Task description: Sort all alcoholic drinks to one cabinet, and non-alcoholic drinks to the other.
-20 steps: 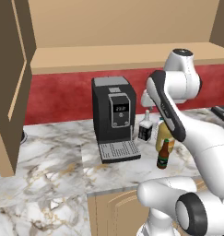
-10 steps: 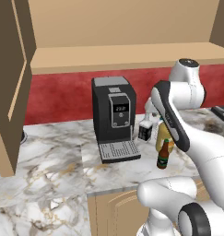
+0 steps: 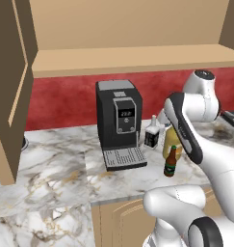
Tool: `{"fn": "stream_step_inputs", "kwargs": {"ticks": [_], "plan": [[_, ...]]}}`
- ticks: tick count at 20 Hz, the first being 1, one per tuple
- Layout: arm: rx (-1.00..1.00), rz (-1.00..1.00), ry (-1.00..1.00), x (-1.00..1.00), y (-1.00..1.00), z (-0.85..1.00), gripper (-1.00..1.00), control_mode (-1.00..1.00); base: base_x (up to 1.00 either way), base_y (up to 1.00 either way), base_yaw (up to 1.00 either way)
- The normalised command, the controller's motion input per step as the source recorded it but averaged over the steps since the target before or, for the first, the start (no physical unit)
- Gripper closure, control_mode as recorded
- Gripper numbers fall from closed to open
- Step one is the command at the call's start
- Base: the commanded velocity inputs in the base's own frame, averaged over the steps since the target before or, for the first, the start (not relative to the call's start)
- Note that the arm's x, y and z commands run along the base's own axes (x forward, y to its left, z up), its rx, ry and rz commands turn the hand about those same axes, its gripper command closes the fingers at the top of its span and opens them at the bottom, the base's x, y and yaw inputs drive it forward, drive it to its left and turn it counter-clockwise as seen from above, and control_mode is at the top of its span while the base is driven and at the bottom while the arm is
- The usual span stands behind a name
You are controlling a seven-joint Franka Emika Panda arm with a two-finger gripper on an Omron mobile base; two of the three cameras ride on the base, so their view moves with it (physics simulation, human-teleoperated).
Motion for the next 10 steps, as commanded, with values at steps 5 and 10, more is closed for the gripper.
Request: {"fn": "stream_step_inputs", "kwargs": {"ticks": [5, 10], "plan": [[0.00, 0.03, -0.02, 0.00, -0.49, -0.24, -1.00, -1.00, 0.00, 0.00, 0.00], [0.03, 0.04, -0.08, 0.00, -0.32, -0.15, -1.00, -1.00, 0.00, 0.00, 0.00]]}}
